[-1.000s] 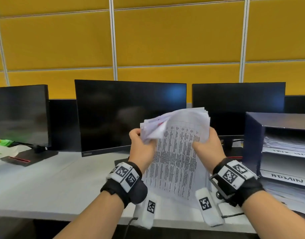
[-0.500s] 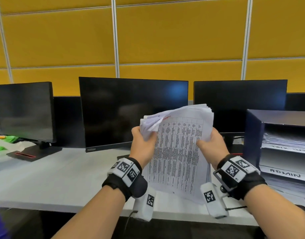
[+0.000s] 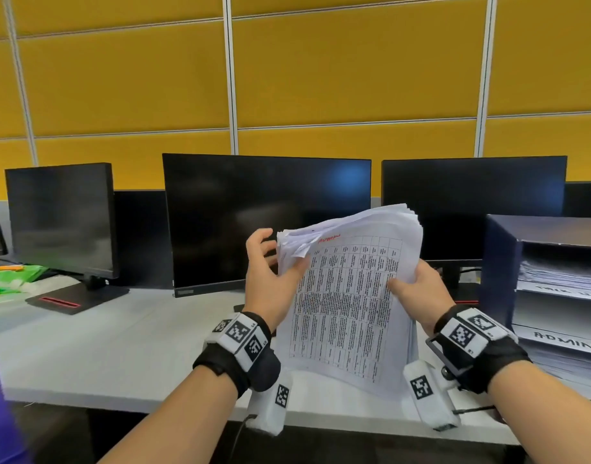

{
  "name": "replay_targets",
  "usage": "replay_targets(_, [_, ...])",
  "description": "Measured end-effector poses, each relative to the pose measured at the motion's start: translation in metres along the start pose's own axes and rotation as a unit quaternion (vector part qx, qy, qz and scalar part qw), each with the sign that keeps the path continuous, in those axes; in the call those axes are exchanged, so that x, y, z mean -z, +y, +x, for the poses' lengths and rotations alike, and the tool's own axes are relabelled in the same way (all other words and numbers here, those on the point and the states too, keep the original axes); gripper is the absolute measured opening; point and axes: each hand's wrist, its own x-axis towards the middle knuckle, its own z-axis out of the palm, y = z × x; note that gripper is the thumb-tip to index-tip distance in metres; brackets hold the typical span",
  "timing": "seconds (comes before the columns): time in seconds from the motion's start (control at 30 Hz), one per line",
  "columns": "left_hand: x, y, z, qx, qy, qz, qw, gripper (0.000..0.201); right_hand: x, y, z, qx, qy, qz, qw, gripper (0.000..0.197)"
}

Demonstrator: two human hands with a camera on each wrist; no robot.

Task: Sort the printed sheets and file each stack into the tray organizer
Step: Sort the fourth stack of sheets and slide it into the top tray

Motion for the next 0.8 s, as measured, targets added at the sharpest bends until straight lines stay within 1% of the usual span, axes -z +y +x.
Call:
replay_targets(0.07, [0.001,0.008,0.007,-0.017,-0.001,-0.004,1.000,0.053,0.000,0.000,0.003,-0.012,-0.001,0.008,1.000,0.037])
replay_targets(0.13, [0.001,0.014,0.012,-0.019,0.002,-0.012,1.000,0.037,0.000,0.000,0.004,-0.015,-0.003,0.017,1.000,0.035])
replay_targets(0.2, [0.001,0.016,0.015,-0.015,0.024,-0.014,1.000,0.025,0.000,0.001,0.003,-0.011,-0.006,0.021,1.000,0.035])
replay_targets(0.27, [0.000,0.015,0.017,-0.017,0.052,-0.007,0.998,0.019,0.000,0.002,0.002,0.002,-0.007,0.017,1.000,0.035])
replay_targets(0.33, [-0.001,0.012,0.018,-0.045,0.062,0.023,0.997,0.022,0.000,0.003,0.002,0.011,-0.009,0.015,1.000,0.035])
replay_targets(0.4, [-0.003,0.010,0.018,-0.098,0.061,0.070,0.991,0.023,0.001,0.003,0.002,0.013,-0.008,0.019,1.000,0.034])
replay_targets(0.47, [-0.004,0.009,0.020,-0.148,0.069,0.108,0.981,0.016,0.001,0.004,0.003,0.009,-0.007,0.024,1.000,0.033])
replay_targets(0.5, [-0.004,0.008,0.021,-0.159,0.075,0.110,0.978,0.012,0.001,0.004,0.004,0.006,-0.009,0.025,1.000,0.032])
replay_targets(0.57, [-0.003,0.005,0.026,-0.138,0.083,0.079,0.984,0.012,0.000,0.004,0.005,0.001,-0.010,0.029,1.000,0.031])
replay_targets(0.67, [0.001,0.003,0.030,-0.070,0.105,0.013,0.992,0.024,0.000,0.007,0.006,0.000,-0.013,0.037,0.999,0.035])
replay_targets(0.73, [0.005,0.002,0.032,-0.032,0.106,0.002,0.994,0.019,0.001,0.008,0.005,0.004,-0.023,0.042,0.999,0.037])
replay_targets(0.8, [0.010,-0.001,0.035,-0.013,0.107,0.014,0.994,0.014,0.002,0.007,0.004,0.009,-0.040,0.035,0.999,0.035])
